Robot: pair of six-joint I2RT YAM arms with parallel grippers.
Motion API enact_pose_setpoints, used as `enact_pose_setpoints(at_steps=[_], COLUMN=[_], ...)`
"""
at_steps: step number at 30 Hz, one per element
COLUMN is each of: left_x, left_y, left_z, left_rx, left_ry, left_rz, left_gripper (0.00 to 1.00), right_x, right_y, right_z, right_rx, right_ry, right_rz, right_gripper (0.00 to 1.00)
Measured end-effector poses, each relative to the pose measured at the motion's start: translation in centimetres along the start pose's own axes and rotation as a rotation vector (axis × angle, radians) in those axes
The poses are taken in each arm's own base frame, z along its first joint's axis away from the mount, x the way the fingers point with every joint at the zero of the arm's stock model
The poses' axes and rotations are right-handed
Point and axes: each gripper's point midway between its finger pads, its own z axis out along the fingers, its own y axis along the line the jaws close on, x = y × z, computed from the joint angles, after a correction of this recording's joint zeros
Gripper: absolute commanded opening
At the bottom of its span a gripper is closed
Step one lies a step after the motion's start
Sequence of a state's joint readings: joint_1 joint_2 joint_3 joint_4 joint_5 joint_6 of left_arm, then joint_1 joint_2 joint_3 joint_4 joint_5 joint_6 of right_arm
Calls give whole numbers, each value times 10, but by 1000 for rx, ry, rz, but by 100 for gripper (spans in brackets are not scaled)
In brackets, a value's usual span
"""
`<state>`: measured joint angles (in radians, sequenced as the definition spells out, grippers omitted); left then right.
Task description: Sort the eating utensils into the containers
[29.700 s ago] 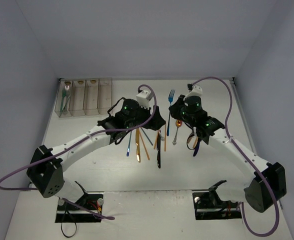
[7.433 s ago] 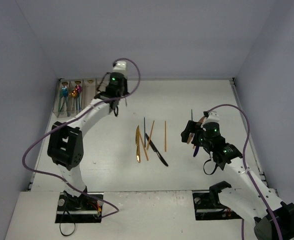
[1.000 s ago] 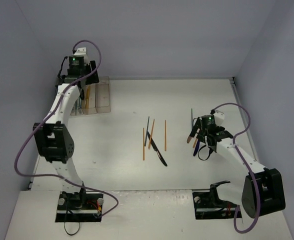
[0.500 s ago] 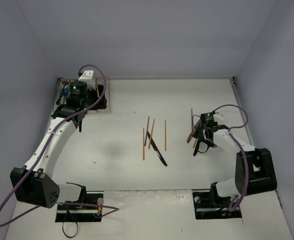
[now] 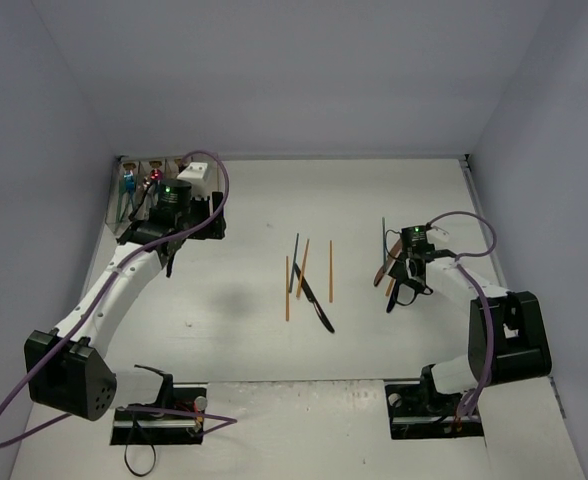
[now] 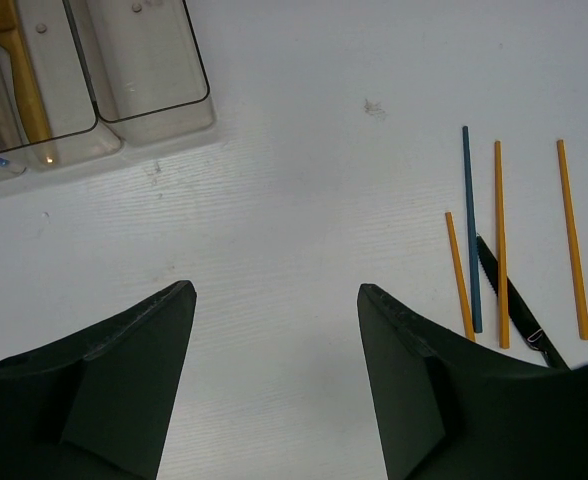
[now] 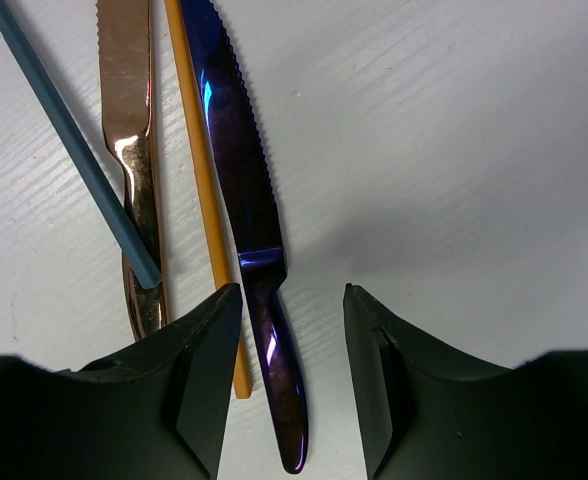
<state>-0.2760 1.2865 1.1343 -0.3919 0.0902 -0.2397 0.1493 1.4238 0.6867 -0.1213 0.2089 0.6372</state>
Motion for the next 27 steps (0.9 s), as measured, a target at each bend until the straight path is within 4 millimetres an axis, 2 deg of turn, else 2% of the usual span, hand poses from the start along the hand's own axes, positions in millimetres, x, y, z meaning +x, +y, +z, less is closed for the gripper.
enact_pose_setpoints(at_steps=[7,18,27], left_x=[0,0,1], left_y=[0,-2,-4], left_z=[0,0,0], left_rx=[1,13,23], left_ry=[0,3,4], left_rz=[0,0,0], left_gripper=[63,63,63], right_x=[8,5,6], right_y=[3,7,5], right_z=[7,12,12], right_rx=[-9,-24,-15], right_ry=[32,16,16], right_rz=[-11,-8,-7], right_gripper=[40,30,28])
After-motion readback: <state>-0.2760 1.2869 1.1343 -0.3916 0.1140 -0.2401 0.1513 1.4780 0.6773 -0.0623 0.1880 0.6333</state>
